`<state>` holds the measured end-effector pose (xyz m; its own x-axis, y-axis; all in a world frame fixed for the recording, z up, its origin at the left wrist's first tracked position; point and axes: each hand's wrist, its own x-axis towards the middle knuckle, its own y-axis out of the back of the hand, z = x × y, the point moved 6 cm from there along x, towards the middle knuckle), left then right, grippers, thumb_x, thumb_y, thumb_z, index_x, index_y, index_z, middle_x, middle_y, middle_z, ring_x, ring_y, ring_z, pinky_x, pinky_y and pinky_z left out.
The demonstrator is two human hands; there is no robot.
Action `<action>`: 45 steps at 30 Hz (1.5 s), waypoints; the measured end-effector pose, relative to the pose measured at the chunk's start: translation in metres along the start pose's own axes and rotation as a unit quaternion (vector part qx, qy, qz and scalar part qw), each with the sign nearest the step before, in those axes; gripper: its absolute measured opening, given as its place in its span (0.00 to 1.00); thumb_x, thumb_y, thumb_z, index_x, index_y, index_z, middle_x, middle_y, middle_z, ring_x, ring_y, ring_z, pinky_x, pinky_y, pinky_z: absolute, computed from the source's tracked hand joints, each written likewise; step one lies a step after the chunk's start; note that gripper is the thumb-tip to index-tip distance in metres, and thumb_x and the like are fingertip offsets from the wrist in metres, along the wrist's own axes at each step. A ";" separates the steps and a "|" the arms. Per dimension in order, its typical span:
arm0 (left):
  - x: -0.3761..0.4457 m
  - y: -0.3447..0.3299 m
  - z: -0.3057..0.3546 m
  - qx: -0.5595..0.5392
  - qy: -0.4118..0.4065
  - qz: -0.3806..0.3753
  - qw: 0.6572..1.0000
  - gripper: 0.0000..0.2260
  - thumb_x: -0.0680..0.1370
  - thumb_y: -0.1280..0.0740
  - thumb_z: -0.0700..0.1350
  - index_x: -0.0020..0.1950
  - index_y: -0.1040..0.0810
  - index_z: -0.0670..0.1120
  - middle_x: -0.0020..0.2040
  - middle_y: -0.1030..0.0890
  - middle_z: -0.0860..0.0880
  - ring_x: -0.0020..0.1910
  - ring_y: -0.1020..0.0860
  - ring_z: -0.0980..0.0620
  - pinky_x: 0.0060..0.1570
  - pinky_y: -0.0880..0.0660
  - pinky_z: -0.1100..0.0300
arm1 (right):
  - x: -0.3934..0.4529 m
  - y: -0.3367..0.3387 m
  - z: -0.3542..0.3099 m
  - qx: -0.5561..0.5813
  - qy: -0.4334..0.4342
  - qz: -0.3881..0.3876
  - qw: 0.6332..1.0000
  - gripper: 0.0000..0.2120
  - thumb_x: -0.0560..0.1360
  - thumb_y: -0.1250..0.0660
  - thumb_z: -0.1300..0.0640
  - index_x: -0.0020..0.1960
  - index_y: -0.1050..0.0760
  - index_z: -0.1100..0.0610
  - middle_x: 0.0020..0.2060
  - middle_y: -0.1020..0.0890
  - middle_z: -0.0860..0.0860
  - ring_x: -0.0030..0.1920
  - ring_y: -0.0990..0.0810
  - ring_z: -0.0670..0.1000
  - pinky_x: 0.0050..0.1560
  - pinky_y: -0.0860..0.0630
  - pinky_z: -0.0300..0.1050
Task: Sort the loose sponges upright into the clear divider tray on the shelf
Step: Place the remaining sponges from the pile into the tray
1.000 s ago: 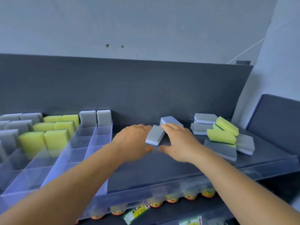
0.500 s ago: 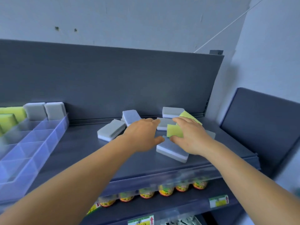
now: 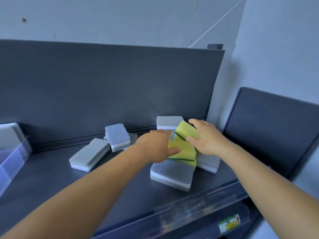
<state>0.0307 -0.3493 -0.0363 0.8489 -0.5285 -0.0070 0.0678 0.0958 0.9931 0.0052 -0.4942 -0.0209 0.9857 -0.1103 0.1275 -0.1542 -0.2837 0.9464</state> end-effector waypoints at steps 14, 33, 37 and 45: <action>0.015 -0.008 0.000 -0.004 -0.029 -0.045 0.999 0.25 0.74 0.34 0.58 0.66 0.31 0.45 0.60 0.32 0.47 0.50 0.23 0.44 0.51 0.25 0.52 | 0.034 -0.012 0.016 0.043 -0.038 -0.027 0.998 0.27 0.74 0.35 0.52 0.71 0.39 0.53 0.64 0.32 0.55 0.58 0.26 0.57 0.56 0.27 0.47; -0.101 0.056 -0.044 -0.232 0.132 0.192 0.945 0.24 0.78 0.36 0.42 0.71 0.37 0.59 0.61 0.30 0.52 0.41 0.26 0.54 0.40 0.27 0.62 | -0.010 0.010 -0.082 0.208 0.173 -0.002 0.963 0.40 0.68 0.27 0.49 0.72 0.47 0.37 0.66 0.33 0.50 0.56 0.29 0.51 0.51 0.31 0.46; -0.145 0.063 -0.075 -0.212 0.199 0.231 0.928 0.24 0.76 0.35 0.42 0.70 0.36 0.52 0.65 0.27 0.53 0.53 0.27 0.52 0.48 0.31 0.61 | -0.023 -0.001 -0.124 0.236 0.211 -0.009 0.949 0.29 0.69 0.27 0.51 0.65 0.36 0.41 0.58 0.27 0.50 0.54 0.26 0.52 0.51 0.28 0.47; -0.247 0.079 -0.135 -0.145 0.264 0.253 0.919 0.20 0.76 0.36 0.42 0.67 0.30 0.55 0.57 0.22 0.52 0.45 0.28 0.52 0.40 0.34 0.63 | -0.068 -0.017 -0.226 0.271 0.271 -0.008 0.924 0.14 0.72 0.30 0.54 0.53 0.31 0.46 0.51 0.23 0.46 0.51 0.25 0.52 0.44 0.26 0.47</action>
<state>-0.1031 -0.0976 0.0281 0.9410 0.1216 0.3160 -0.3344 0.4790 0.8116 -0.0435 -0.2667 0.0217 0.8548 0.3502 0.3829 -0.0051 -0.7322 0.6810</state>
